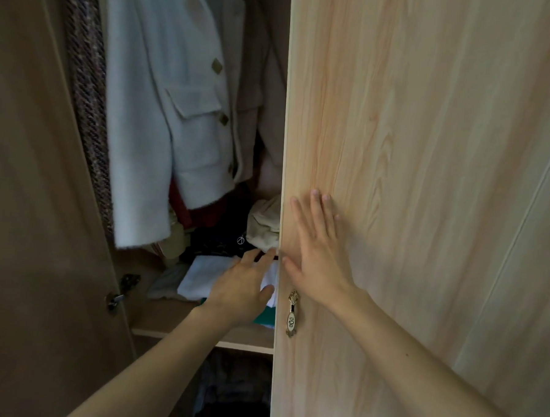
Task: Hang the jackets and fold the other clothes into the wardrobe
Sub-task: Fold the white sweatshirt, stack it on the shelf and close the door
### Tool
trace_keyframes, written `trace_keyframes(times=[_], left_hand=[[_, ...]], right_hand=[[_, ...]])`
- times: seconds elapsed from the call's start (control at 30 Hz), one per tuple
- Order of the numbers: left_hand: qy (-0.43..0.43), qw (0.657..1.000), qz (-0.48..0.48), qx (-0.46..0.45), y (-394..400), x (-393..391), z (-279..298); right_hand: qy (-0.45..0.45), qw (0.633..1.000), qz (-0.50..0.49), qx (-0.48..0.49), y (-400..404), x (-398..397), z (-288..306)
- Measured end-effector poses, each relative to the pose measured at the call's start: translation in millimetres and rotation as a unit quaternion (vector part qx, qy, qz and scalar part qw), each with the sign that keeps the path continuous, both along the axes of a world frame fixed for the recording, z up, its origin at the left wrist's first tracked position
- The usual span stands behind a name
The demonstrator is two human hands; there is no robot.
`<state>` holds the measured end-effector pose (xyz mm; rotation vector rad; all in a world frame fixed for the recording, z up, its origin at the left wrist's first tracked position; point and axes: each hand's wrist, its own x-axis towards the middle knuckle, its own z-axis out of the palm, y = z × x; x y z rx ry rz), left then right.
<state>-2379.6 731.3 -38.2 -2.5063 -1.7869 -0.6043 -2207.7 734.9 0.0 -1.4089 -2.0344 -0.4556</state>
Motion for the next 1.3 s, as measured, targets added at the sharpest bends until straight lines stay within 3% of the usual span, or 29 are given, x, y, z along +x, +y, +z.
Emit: trace_keyframes(times=[0.17,0.33,0.57,1.03,1.3], left_hand=[[-0.049,0.997,0.048,0.027,-27,-18,-8],[0.007,0.995,0.099,0.012,-71,-45,-12],[0.01,0.989,0.144,0.025,-123,-103,5],[-0.001,0.992,0.101,0.069,-258,-258,3],[-0.043,0.99,0.069,0.114,-303,-297,9]], right_hand=[[0.106,0.99,0.096,-0.01,-11,-19,-30],[0.125,0.977,0.165,-0.056,-25,-53,-68],[0.156,0.954,0.221,-0.13,-54,-100,-64],[0.141,0.966,0.146,-0.158,-210,-246,-54],[0.134,0.965,0.128,-0.184,-264,-277,-36]])
